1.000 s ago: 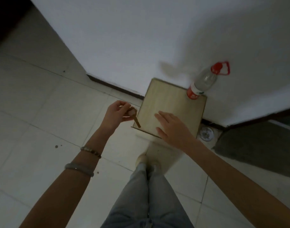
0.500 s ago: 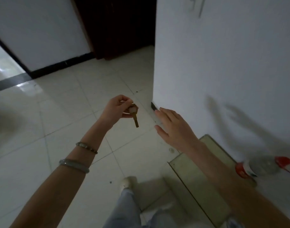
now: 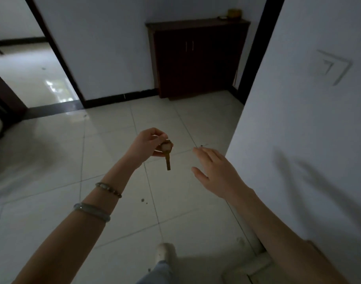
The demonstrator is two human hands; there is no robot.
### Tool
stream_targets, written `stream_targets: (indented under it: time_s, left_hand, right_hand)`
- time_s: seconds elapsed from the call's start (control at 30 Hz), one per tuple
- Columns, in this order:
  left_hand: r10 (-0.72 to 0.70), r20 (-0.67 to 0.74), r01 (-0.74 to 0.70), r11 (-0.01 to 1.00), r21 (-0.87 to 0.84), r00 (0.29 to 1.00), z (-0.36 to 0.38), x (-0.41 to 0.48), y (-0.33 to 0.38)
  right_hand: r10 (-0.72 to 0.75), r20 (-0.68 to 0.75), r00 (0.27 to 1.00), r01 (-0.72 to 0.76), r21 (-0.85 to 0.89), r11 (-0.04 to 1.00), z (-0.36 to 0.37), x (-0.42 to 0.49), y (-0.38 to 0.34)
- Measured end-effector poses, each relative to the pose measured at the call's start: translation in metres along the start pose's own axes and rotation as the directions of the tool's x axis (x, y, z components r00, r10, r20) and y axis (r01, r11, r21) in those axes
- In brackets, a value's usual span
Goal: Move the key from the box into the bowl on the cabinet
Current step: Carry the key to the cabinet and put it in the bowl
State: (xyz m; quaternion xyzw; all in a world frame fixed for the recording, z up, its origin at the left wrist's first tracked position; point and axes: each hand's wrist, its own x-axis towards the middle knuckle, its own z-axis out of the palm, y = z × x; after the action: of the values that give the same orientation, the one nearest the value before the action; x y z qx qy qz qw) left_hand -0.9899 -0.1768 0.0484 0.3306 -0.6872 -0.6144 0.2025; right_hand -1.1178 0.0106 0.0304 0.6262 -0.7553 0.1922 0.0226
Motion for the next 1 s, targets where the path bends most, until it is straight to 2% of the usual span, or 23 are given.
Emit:
stream_targets:
  time_s: [0.23,0.53,0.77,1.0]
  left_hand:
    - [0.024,0.045,-0.025,0.999,0.026,0.999,-0.058,0.096,0.020]
    - [0.003,0.060,-0.002,1.000,-0.017,0.998,-0.096,0.205,0.016]
    - [-0.005,0.062,0.008,0.999,-0.047,0.998,-0.108,0.327,0.022]
    - [-0.049,0.050,0.053,0.994,-0.091,0.998,-0.109,0.471,0.048]
  right_hand:
    - [0.077,-0.033,0.996,-0.076,0.038,0.996,0.018,0.114,0.003]
    - [0.121,-0.004,0.993,-0.121,0.068,0.990,0.043,0.224,0.036]
    - [0.099,0.001,0.995,-0.099,0.040,0.994,0.067,0.338,0.097]
    - [0.138,-0.003,0.990,-0.138,0.025,0.990,0.067,0.454,0.182]
